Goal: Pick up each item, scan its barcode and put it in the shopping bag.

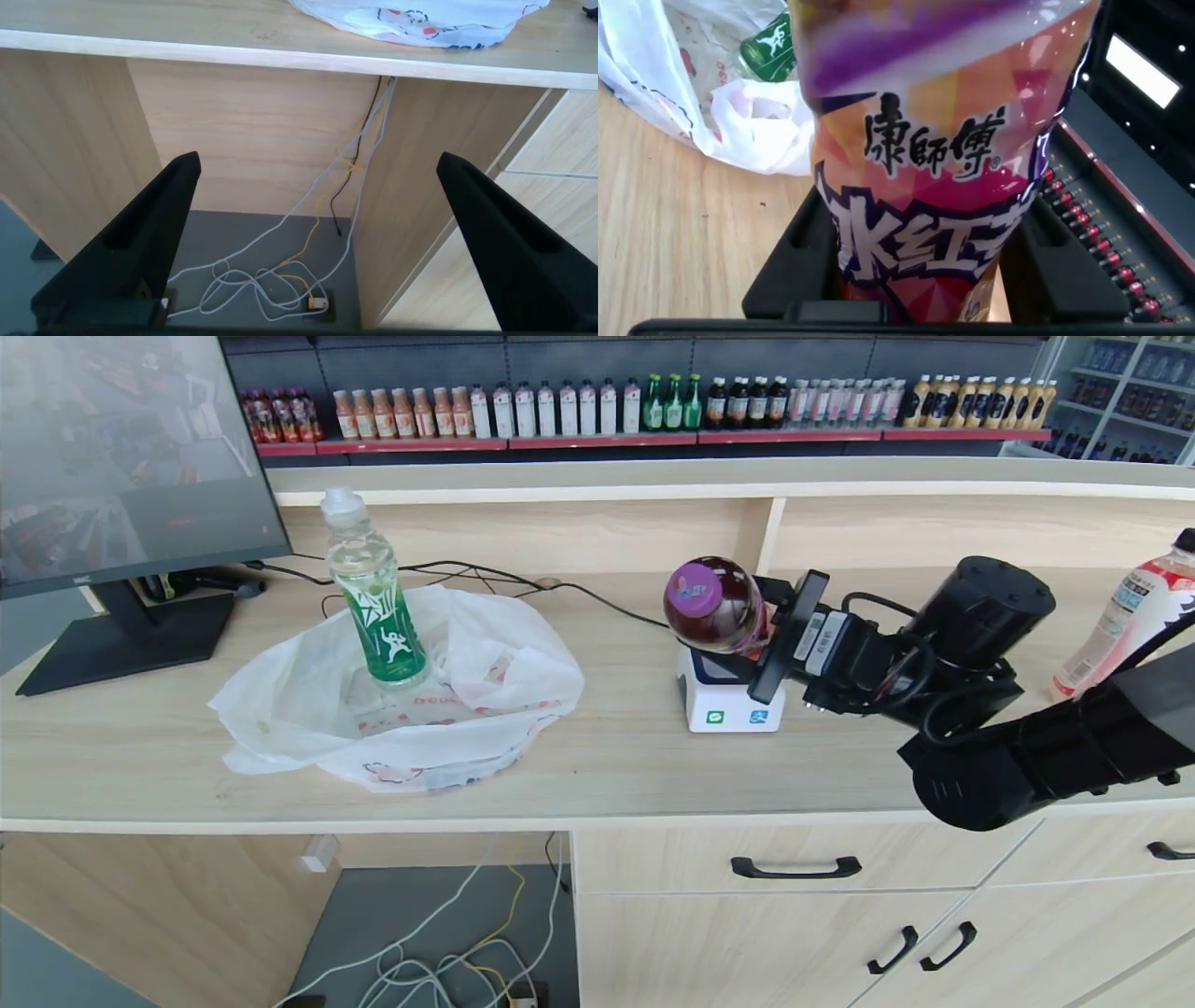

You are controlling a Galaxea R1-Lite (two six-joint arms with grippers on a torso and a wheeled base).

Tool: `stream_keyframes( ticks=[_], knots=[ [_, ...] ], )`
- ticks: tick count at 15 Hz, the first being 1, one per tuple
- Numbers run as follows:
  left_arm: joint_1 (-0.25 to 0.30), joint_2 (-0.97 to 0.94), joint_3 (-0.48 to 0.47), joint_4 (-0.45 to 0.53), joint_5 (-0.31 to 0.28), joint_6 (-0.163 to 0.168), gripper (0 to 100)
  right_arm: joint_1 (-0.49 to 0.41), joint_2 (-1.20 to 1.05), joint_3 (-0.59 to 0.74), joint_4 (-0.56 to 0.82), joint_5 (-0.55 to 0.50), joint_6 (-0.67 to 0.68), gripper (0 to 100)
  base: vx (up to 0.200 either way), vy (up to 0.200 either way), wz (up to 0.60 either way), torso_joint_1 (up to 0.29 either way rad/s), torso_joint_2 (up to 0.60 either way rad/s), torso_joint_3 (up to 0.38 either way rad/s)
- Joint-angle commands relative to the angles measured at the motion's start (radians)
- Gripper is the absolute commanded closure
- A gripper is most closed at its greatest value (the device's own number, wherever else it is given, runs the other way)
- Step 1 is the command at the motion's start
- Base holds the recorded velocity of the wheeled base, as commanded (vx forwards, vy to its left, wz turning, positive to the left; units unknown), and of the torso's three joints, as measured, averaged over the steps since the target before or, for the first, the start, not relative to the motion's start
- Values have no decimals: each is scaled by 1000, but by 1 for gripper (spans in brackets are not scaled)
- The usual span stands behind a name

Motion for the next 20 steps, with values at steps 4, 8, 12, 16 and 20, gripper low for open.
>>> stream_keyframes(
  ticks=[4,8,12,16,20],
  knots=[
    [0,0,0,0,0,0,0,-29,56,-62,0,7,-20,100,0,0,0,0,0,0],
    [0,0,0,0,0,0,0,-99,77,-88,-2,18,-20,100,0,0,0,0,0,0],
    [0,0,0,0,0,0,0,-98,83,-85,-2,24,-21,100,0,0,0,0,0,0],
    [0,0,0,0,0,0,0,-86,85,-73,-2,26,-23,100,0,0,0,0,0,0],
    [0,0,0,0,0,0,0,-83,74,-41,-2,29,-27,100,0,0,0,0,0,0]
  ],
)
